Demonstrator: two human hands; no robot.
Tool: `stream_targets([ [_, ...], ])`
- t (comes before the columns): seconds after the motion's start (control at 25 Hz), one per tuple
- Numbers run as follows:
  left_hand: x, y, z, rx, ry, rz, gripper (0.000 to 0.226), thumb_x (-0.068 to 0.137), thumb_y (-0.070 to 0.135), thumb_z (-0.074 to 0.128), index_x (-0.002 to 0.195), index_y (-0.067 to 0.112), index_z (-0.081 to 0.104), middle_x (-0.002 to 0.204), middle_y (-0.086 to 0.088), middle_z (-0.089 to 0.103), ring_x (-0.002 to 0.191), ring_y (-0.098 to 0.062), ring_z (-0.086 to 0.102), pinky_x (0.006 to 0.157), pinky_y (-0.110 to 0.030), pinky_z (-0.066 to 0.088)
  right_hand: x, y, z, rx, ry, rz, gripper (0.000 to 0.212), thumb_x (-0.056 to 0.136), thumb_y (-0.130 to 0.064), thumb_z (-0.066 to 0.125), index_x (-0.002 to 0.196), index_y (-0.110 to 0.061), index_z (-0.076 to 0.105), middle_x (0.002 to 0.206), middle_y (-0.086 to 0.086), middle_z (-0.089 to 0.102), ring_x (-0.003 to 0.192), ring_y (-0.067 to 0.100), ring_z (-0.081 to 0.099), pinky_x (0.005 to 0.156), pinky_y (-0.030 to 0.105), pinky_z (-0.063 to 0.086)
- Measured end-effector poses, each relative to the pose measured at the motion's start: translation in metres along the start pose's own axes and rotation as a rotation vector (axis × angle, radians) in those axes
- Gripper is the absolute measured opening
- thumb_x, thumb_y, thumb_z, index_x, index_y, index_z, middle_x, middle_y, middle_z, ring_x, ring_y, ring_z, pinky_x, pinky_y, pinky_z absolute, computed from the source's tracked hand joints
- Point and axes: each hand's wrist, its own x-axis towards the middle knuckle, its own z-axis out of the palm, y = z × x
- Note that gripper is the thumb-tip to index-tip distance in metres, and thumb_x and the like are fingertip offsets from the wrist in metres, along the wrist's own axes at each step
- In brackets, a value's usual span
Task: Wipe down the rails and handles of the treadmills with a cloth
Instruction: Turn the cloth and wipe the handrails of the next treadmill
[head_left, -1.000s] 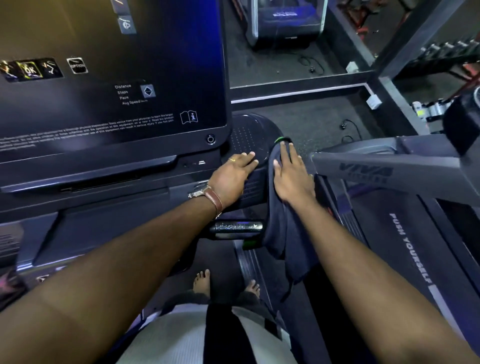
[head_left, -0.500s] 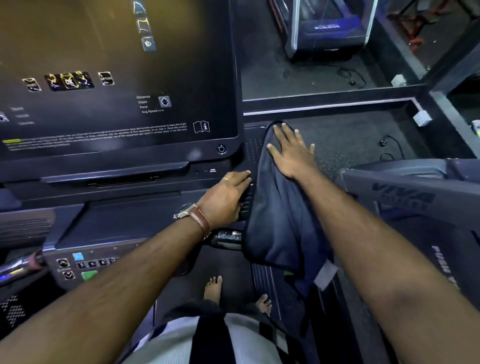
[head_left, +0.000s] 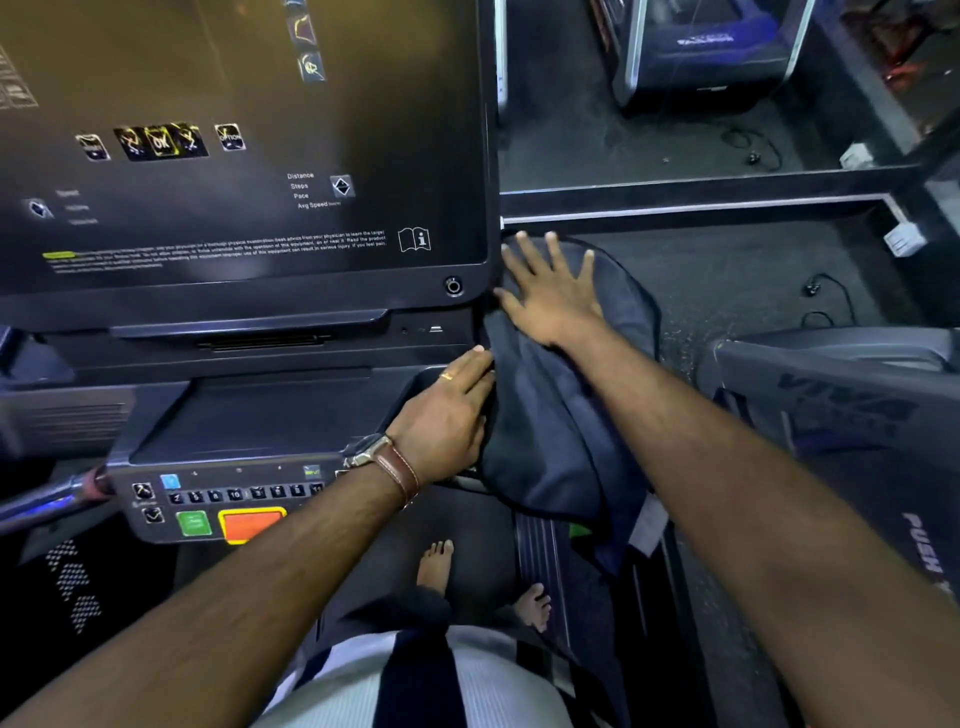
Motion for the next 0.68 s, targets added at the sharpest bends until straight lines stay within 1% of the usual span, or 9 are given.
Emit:
stream_targets([
  [0.08,-0.003,-0.001,-0.001,0.035,0.004,-0.018,0.058,0.077,0.011,0.057,0.131,-0.006,0.046,0.143,-0.020,0.041,0.137,-0.033,0.032,0.119,-0.033,0.015,-0.022,0.013,0.011,-0.066,0.050,-0.300,0.070,0.090,-0.068,0.013,0.152,-0.037,0.018,0.163,-0.012,0.007,0.151,0.019,-0.001,0.113,0.064,-0.004],
  [0.12,-0.005,-0.001,-0.001,0.034,-0.001,-0.038,0.056,0.077,0.011,0.057,0.130,-0.006,0.048,0.144,-0.020,0.041,0.137,-0.033,0.032,0.119,-0.030,0.014,-0.029,0.027,0.012,-0.074,0.061,-0.380,0.068,0.091,-0.069,0.015,0.152,-0.040,0.018,0.162,-0.014,0.008,0.150,0.015,0.001,0.114,0.060,-0.004],
  [0.16,-0.006,-0.002,0.000,0.027,-0.005,-0.055,0.053,0.078,0.012,0.057,0.128,-0.005,0.050,0.145,-0.019,0.039,0.138,-0.032,0.031,0.118,-0.028,0.013,-0.031,0.036,0.011,-0.060,0.066,-0.371,0.067,0.091,-0.070,0.015,0.152,-0.042,0.016,0.162,-0.016,0.008,0.150,0.013,0.002,0.115,0.059,-0.003],
  [0.24,-0.007,-0.003,0.001,0.009,-0.002,-0.070,0.050,0.078,0.011,0.056,0.125,-0.005,0.052,0.145,-0.019,0.040,0.137,-0.033,0.033,0.118,-0.028,0.016,-0.031,0.030,0.006,-0.028,0.059,-0.167,0.068,0.091,-0.069,0.013,0.153,-0.041,0.011,0.163,-0.014,0.005,0.150,0.016,0.001,0.116,0.062,0.001],
  [0.32,-0.008,-0.001,0.001,-0.002,0.010,-0.084,0.044,0.078,0.012,0.054,0.119,-0.003,0.055,0.137,-0.018,0.046,0.128,-0.033,0.041,0.114,-0.034,0.030,-0.040,0.006,0.009,-0.082,0.096,-0.091,0.066,0.096,-0.061,0.013,0.155,-0.032,0.013,0.163,-0.009,0.005,0.151,0.022,0.002,0.116,0.063,0.005],
  [0.44,-0.011,0.002,-0.002,0.046,-0.008,-0.151,0.027,0.078,0.016,0.049,0.099,0.002,0.059,0.116,-0.014,0.056,0.106,-0.032,0.050,0.091,-0.041,0.046,-0.075,0.009,0.026,-0.266,0.141,-0.415,0.062,0.100,-0.045,0.031,0.156,-0.025,0.011,0.164,-0.002,0.006,0.150,0.026,0.006,0.116,0.062,0.012],
  [0.52,-0.018,0.001,-0.006,0.103,-0.049,-0.191,0.020,0.080,0.020,0.048,0.089,0.005,0.059,0.105,-0.013,0.058,0.098,-0.032,0.052,0.080,-0.043,0.048,-0.093,0.030,0.026,-0.326,0.104,-0.608,0.073,0.094,-0.027,0.040,0.156,-0.028,0.001,0.164,-0.003,-0.004,0.151,0.025,-0.002,0.115,0.062,0.005],
  [0.6,-0.025,-0.001,-0.007,0.168,-0.084,-0.184,0.023,0.085,0.026,0.045,0.088,0.006,0.058,0.101,-0.013,0.057,0.096,-0.032,0.052,0.078,-0.043,0.048,-0.088,0.042,0.018,-0.385,0.025,-0.812,0.080,0.086,-0.022,0.038,0.155,-0.032,0.000,0.164,-0.006,-0.009,0.150,0.024,-0.009,0.114,0.063,0.000],
  [0.68,-0.028,-0.004,-0.009,0.206,-0.098,-0.178,0.029,0.088,0.031,0.044,0.092,0.006,0.059,0.101,-0.013,0.058,0.098,-0.032,0.052,0.078,-0.043,0.048,-0.076,0.027,0.013,-0.497,-0.005,-0.996,0.074,0.089,-0.029,0.037,0.156,-0.030,0.005,0.164,-0.007,-0.005,0.150,0.023,-0.007,0.115,0.065,0.004],
])
